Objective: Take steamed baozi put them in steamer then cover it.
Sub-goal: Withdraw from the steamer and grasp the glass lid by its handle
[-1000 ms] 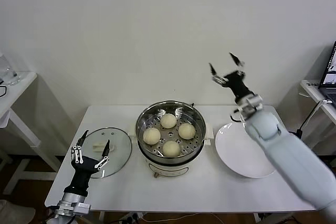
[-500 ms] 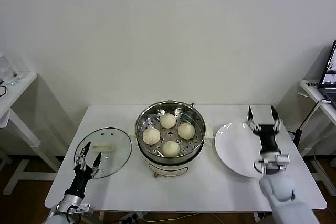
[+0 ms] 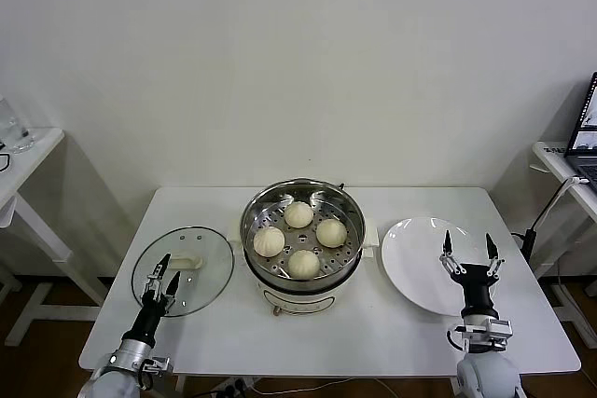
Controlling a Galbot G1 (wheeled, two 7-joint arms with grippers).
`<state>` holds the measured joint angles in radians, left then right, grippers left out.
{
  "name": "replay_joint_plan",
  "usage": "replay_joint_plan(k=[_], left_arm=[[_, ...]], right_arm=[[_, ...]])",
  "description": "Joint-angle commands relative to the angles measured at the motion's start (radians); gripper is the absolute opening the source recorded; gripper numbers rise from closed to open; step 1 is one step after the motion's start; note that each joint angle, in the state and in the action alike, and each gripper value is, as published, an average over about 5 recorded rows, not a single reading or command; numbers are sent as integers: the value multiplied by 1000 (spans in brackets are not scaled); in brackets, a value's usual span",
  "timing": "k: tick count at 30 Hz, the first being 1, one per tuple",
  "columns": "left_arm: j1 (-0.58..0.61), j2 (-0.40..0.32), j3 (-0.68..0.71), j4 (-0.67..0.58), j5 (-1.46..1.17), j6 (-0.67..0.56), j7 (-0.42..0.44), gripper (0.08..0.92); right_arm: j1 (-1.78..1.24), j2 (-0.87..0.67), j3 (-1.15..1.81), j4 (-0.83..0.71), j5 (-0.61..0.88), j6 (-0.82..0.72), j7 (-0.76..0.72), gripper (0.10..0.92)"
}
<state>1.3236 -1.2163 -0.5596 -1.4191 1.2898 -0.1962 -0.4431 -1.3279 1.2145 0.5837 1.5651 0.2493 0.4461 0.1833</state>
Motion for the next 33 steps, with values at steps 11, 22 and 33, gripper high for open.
replay_joint_plan(k=[11, 22, 33], left_arm=[[-123, -1, 37, 94, 30, 73, 31, 823], [-160, 7, 87, 107, -38, 106, 85, 823], [-187, 1, 101, 113, -62, 122, 107, 823]], right_arm=[[-57, 60, 25, -23, -38, 40, -21, 823], [-53, 78, 22, -39, -53, 54, -27, 823], [-56, 85, 24, -38, -68, 57, -29, 823]])
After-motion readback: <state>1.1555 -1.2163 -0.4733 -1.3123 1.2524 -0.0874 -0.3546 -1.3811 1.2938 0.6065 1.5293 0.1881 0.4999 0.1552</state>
